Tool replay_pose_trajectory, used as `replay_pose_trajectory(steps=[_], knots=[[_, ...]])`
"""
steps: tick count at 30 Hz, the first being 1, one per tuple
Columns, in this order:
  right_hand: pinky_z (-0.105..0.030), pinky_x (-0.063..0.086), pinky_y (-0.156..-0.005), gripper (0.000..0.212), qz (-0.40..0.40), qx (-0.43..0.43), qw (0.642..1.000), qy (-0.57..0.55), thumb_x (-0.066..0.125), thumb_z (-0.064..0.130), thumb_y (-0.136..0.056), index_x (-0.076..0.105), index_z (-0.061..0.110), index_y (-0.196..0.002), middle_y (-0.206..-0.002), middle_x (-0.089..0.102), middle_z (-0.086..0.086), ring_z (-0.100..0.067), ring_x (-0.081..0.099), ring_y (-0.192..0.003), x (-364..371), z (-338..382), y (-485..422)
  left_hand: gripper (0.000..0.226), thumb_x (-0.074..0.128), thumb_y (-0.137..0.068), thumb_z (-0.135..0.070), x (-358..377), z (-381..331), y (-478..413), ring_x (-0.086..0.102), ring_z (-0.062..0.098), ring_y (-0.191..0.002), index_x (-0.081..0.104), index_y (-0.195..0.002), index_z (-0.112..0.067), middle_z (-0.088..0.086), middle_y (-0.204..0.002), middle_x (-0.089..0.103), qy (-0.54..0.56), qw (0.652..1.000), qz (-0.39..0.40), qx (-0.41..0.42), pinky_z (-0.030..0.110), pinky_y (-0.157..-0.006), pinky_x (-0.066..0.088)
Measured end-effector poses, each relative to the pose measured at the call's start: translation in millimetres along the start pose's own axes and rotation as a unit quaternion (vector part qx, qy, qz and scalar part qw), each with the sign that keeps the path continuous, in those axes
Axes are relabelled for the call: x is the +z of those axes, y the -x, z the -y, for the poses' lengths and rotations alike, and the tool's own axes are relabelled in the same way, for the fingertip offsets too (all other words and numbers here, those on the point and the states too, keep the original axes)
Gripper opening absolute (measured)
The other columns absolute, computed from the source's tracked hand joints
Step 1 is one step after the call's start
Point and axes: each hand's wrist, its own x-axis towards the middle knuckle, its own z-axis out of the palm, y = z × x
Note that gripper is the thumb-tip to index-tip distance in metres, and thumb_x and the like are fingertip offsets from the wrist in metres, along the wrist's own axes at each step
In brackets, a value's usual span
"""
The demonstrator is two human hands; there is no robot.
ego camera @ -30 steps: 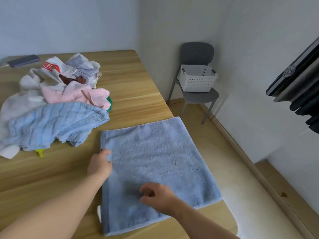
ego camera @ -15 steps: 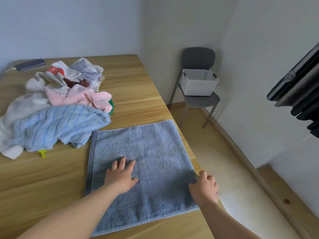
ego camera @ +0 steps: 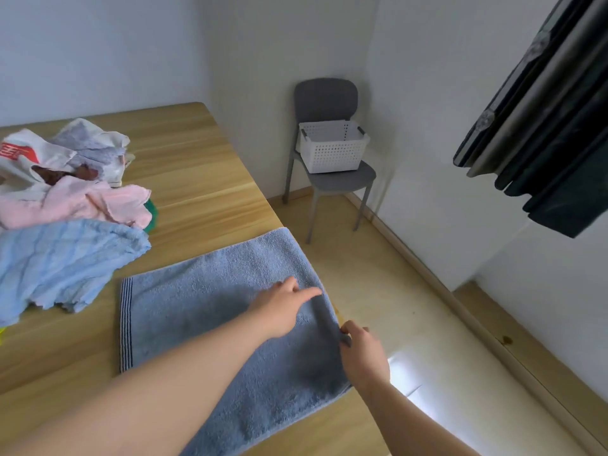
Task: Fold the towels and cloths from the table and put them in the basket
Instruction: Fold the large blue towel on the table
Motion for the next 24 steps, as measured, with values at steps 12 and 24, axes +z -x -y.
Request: replay_pose_trajectory(steps=[12,24], knots=[[-0.009,0.034,-0.050,0.015,0.081,-0.073,0.985,-0.136,0.059,0.019,-0.084,0.063,0.032,-0.089,-0.063,0.047,0.008,-0.004,0.043,-0.057,-18.6,6.4,-2.8,0.037,0.043,-0.095,-0.039,-15.7,-11.8,-56.2,0.058,0.029,-0.106,0.061,-0.108,-0.009,0.009,-0.114,0.063,0.202,0.944,-0.039,-0.259,0.033,-0.083,0.046],[-0.026,0.043,-0.063,0.021,0.400,-0.086,0.865,-0.292,0.067,0.009,-0.082,0.058,0.027,-0.077,-0.082,0.051,-0.002,-0.015,0.052,-0.069,32.7,100.1,25.6,0.047,0.029,-0.087,0.002,-30.1,107.1,40.9,0.046,0.017,-0.067,0.064,-0.109,-0.021,0.008,-0.100,0.058,0.438,0.815,-0.205,-0.319,0.028,-0.060,0.034]])
